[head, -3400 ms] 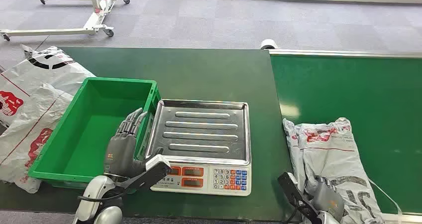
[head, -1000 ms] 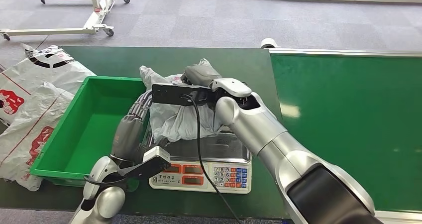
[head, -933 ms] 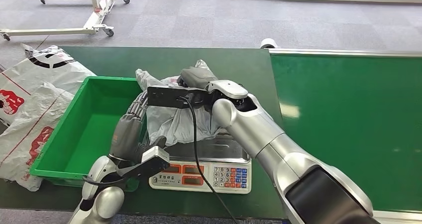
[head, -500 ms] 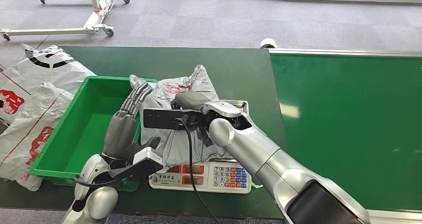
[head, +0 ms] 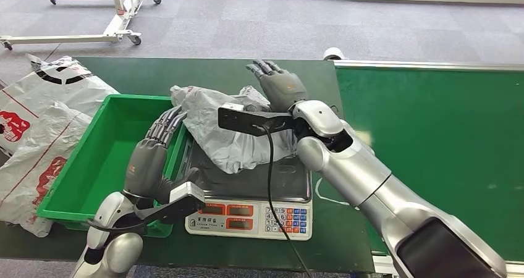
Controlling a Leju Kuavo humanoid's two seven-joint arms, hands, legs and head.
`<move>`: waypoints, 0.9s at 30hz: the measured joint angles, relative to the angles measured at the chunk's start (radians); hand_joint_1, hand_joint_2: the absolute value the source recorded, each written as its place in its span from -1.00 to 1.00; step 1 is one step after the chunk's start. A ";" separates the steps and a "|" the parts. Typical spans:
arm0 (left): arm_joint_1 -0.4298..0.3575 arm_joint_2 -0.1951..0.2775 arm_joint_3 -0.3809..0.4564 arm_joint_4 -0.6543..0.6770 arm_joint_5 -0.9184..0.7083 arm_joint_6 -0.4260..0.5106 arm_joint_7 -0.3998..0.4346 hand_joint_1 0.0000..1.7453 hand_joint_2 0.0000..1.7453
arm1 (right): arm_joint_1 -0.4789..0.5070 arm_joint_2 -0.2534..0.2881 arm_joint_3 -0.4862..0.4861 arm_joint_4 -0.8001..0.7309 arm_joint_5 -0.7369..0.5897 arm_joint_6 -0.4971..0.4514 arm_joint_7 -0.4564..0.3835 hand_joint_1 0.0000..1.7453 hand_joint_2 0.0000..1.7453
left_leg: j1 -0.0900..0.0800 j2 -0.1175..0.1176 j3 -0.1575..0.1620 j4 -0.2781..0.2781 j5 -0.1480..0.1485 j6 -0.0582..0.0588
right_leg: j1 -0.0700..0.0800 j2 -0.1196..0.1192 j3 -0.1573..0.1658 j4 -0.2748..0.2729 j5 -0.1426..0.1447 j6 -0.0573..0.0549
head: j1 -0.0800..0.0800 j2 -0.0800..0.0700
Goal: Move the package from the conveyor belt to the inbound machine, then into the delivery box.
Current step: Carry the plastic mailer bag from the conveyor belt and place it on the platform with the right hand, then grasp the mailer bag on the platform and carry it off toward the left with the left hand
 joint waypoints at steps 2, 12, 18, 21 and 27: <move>-0.007 0.004 0.000 0.005 -0.045 0.000 0.014 -1.00 -1.00 | -0.004 -0.053 -0.012 -0.055 0.081 -0.040 -0.021 -1.00 -1.00 | 0.000 -0.001 0.000 0.000 0.000 0.000 | 0.000 -0.001 0.000 0.000 0.000 0.000 | 0.000 0.000; -0.102 0.052 -0.001 0.078 -0.061 0.053 -0.041 -1.00 -1.00 | 0.014 -0.358 -0.144 -0.316 0.011 -0.010 -0.101 -1.00 -1.00 | -0.001 -0.007 -0.001 0.002 0.000 0.000 | 0.000 -0.007 0.002 0.000 0.000 0.000 | 0.000 0.000; -0.131 0.090 -0.004 0.116 -0.024 0.069 -0.069 -1.00 -1.00 | 0.061 -0.493 -0.240 -0.444 -0.036 0.016 -0.107 -1.00 -1.00 | -0.001 -0.002 -0.001 0.002 -0.001 0.001 | -0.001 -0.003 0.000 0.000 0.001 0.001 | 0.000 0.000; -0.137 0.095 -0.008 0.125 -0.023 0.070 -0.070 -1.00 -1.00 | 0.070 -0.518 -0.253 -0.474 -0.036 0.019 -0.104 -1.00 -1.00 | -0.001 -0.002 -0.001 0.002 -0.001 0.001 | 0.000 -0.003 0.000 0.000 0.001 0.001 | 0.000 0.000; -0.151 0.101 -0.014 0.142 0.003 0.077 -0.063 -1.00 -1.00 | 0.079 -0.571 -0.263 -0.507 -0.091 0.031 -0.095 -1.00 -1.00 | -0.001 -0.002 -0.001 0.002 0.000 0.001 | 0.000 -0.003 0.000 0.000 0.001 0.001 | 0.000 0.000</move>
